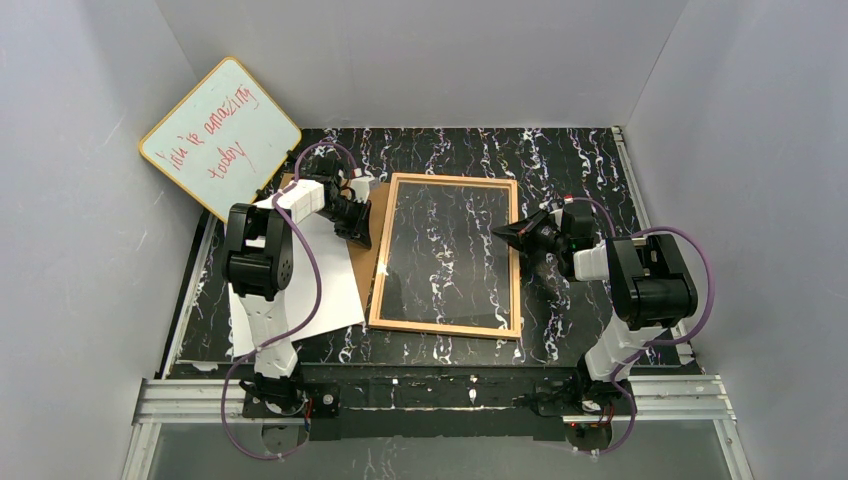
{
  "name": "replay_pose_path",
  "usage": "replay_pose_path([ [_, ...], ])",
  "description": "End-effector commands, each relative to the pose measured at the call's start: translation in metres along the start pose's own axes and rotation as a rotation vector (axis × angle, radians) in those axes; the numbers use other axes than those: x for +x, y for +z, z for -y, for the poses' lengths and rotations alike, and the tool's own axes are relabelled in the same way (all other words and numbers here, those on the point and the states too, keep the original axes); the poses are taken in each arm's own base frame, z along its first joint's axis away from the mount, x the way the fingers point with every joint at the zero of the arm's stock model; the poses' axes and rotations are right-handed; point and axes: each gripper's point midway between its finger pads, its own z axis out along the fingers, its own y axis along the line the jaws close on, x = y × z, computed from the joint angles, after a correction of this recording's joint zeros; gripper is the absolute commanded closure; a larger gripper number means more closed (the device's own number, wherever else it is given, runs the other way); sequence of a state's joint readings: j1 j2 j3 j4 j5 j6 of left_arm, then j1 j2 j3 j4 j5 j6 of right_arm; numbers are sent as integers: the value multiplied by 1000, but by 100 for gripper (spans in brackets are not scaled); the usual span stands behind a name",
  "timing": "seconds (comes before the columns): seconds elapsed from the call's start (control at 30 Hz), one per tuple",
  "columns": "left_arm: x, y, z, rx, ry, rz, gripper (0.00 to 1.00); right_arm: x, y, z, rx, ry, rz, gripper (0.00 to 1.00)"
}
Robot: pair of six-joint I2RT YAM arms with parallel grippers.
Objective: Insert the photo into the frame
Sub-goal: Place the photo frame item in the photo frame.
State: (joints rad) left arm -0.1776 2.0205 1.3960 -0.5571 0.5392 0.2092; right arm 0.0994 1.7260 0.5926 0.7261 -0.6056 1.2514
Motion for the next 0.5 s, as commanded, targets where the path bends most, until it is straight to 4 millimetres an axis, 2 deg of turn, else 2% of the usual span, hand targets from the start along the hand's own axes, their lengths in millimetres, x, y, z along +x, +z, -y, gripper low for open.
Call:
replay_pose_path([
  [0.0, 10, 6, 4, 13, 8, -43, 100, -15, 1, -15, -48, -70, 56, 99],
  [0.47, 14, 9, 3, 17, 7, -50, 100, -22, -1, -24, -84, -135, 101, 99],
])
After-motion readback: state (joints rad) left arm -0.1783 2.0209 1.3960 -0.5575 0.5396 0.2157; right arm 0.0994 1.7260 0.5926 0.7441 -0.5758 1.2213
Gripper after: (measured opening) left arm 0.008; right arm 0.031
